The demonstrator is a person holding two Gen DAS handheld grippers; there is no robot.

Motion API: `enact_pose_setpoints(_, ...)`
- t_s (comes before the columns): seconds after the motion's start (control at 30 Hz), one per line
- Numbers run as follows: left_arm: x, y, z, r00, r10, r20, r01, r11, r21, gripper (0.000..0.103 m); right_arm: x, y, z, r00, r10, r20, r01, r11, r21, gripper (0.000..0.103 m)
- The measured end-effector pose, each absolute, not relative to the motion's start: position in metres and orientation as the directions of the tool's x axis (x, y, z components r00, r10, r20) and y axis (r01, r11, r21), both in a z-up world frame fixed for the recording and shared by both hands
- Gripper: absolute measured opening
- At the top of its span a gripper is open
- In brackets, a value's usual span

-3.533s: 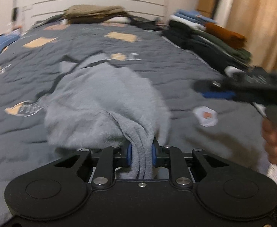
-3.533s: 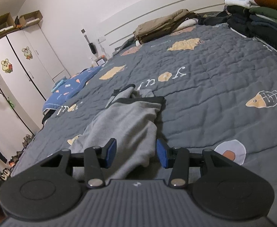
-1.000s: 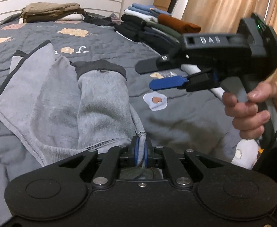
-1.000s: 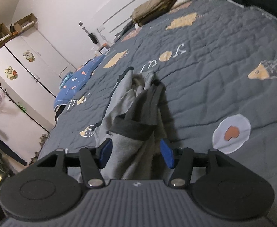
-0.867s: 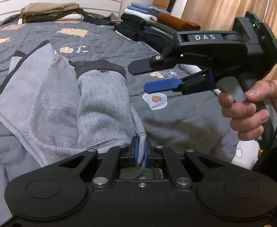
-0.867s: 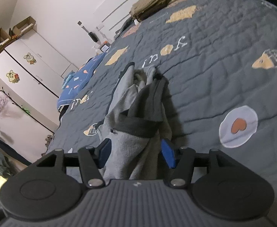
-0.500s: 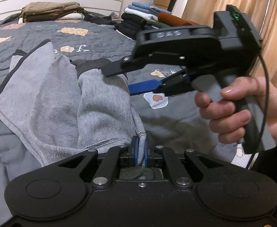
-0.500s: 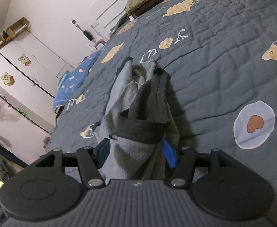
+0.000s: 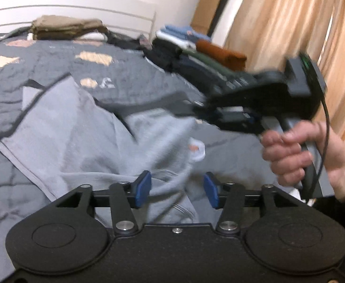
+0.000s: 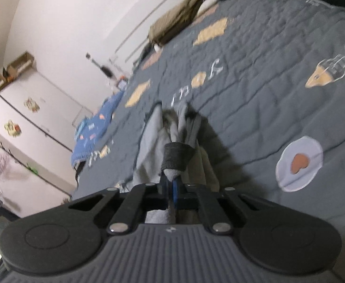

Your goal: Fold clothes

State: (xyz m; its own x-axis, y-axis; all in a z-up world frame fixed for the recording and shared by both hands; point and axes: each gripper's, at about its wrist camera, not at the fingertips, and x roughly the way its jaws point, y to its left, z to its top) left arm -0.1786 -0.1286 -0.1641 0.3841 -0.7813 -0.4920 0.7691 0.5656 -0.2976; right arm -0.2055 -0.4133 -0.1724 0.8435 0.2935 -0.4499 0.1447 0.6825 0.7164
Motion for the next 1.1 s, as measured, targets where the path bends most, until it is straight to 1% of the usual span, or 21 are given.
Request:
enact_pose_setpoints(0.03, -0.176, -0.123, -0.161, 0.402, -0.78, -0.479, 0.758, 0.577, -0.303, 0.059, -0.209, -0.417, -0.169, 0.851, 0.286, -0.44, 0.142, 0.68, 0.719, 0.003)
enact_pose_setpoints(0.1, -0.169, -0.114, -0.155, 0.444, -0.766, -0.464, 0.728, 0.611, -0.311, 0.059, -0.218, -0.425, -0.161, 0.865, 0.269, -0.423, 0.142, 0.678, 0.721, 0.003)
enact_pose_setpoints(0.17, -0.158, -0.103, -0.152, 0.494, -0.741, -0.455, 0.677, 0.656, -0.334, 0.06, -0.226, -0.432, -0.155, 0.882, 0.25, -0.401, 0.136, 0.678, 0.722, 0.0)
enact_pose_setpoints(0.27, -0.138, -0.085, -0.153, 0.578, -0.666, -0.472, 0.56, 0.744, -0.364, 0.063, -0.238, -0.446, -0.146, 0.899, 0.212, -0.383, 0.145, 0.682, 0.717, 0.0)
enact_pose_setpoints(0.33, -0.123, -0.077, -0.155, 0.625, -0.601, -0.499, 0.474, 0.799, -0.369, 0.064, -0.243, -0.454, -0.144, 0.901, 0.196, -0.387, 0.153, 0.692, 0.705, 0.0)
enact_pose_setpoints(0.4, -0.107, -0.072, -0.159, 0.653, -0.534, -0.537, 0.396, 0.845, -0.36, 0.064, -0.241, -0.458, -0.15, 0.884, 0.201, -0.422, 0.169, 0.703, 0.691, 0.0)
enact_pose_setpoints(0.5, -0.084, -0.064, -0.164, 0.668, -0.473, -0.574, 0.308, 0.878, -0.366, 0.064, -0.237, -0.455, -0.162, 0.859, 0.212, -0.466, 0.191, 0.711, 0.676, 0.003)
enact_pose_setpoints(0.6, -0.072, -0.057, -0.17, 0.669, -0.447, -0.594, 0.277, 0.891, -0.359, 0.064, -0.23, -0.448, -0.172, 0.837, 0.234, -0.495, 0.193, 0.72, 0.667, 0.004)
enact_pose_setpoints(0.77, -0.051, -0.058, -0.18, 0.661, -0.433, -0.614, 0.257, 0.898, -0.357, 0.064, -0.224, -0.437, -0.177, 0.823, 0.269, -0.5, 0.169, 0.725, 0.668, 0.007)
enact_pose_setpoints(0.87, -0.038, -0.06, -0.188, 0.663, -0.422, -0.619, 0.252, 0.904, -0.346, 0.062, -0.222, -0.431, -0.178, 0.821, 0.276, -0.5, 0.153, 0.737, 0.658, 0.011)
enact_pose_setpoints(1.0, -0.021, -0.063, -0.198, 0.666, -0.406, -0.625, 0.246, 0.912, -0.329, 0.056, -0.22, -0.424, -0.179, 0.818, 0.279, -0.502, 0.138, 0.753, 0.643, 0.017)
enact_pose_setpoints(1.1, -0.009, -0.063, -0.206, 0.661, -0.393, -0.639, 0.233, 0.917, -0.323, 0.053, -0.218, -0.421, -0.179, 0.82, 0.292, -0.493, 0.115, 0.759, 0.64, 0.024)
